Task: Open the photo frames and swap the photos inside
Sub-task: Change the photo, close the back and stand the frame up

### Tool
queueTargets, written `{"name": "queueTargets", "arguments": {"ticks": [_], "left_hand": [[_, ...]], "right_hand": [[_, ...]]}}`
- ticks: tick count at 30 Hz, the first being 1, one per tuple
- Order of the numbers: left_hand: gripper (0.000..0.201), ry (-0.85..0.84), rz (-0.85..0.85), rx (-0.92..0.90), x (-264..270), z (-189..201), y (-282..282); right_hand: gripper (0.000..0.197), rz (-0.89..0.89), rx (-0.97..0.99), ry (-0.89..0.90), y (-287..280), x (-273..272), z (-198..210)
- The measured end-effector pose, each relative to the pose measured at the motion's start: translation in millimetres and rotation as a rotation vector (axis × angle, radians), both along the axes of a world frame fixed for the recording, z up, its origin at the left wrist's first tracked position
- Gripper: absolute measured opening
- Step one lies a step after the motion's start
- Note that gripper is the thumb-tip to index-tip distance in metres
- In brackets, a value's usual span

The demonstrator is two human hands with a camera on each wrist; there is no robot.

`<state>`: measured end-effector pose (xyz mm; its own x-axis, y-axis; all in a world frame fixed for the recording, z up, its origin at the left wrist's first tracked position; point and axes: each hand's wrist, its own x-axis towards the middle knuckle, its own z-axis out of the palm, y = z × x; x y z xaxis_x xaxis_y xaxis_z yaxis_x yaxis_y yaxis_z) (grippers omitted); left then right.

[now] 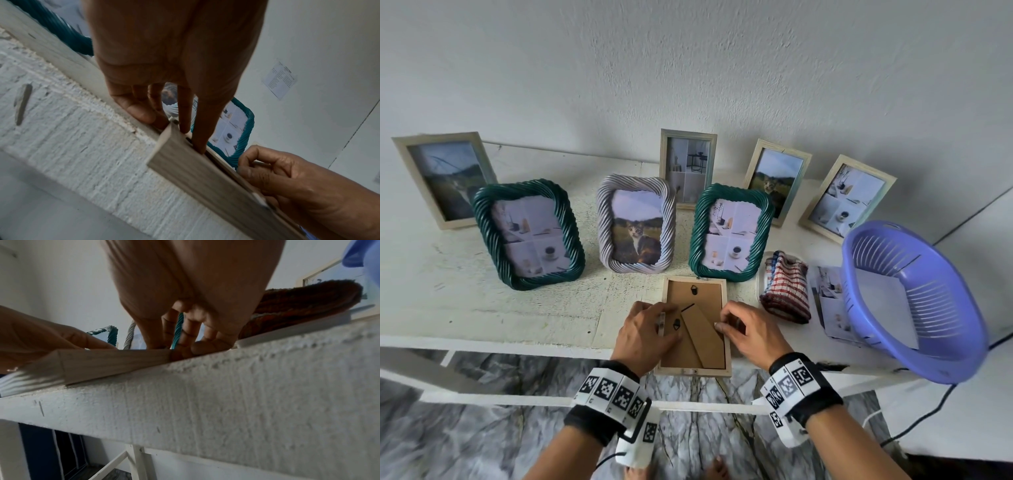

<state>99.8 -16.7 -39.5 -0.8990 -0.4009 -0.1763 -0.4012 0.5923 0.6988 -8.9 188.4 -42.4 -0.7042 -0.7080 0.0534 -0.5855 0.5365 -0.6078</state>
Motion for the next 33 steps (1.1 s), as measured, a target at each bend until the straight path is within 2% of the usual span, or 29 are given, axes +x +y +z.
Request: {"name": "queueTargets", "arguments": {"ticks": [5,8,11,17,29,33], "left_hand": [[0.053,0.059,0.019,0.012,2,-2,-1],[0.038,0.169,0.100,0.086,7,-7,-3],[0.023,0.221,0.123,0.070,11,-11,-5],[0.014,0.321,0.085,0.010,11,-20,-1],[0.016,0.250,0.027,0.055,10,-20,-6],[0.021,0.260,0.011,0.046,10,-17,-7]], "right_hand": [[0.011,-0.030,-0.014,-0.017,3,5,5],[0.026,-0.047,-0.002,-0.033,5,10,5],[0.035,-0.067,0.018,-0.026,5,15,0],[0.051,-0.138,0.080,-0.006,-2,24,0],[0.047,-0.141,0.076,0.022,-4,22,1],[0.041,-0.152,0.161,0.133,-14,9,7]]}}
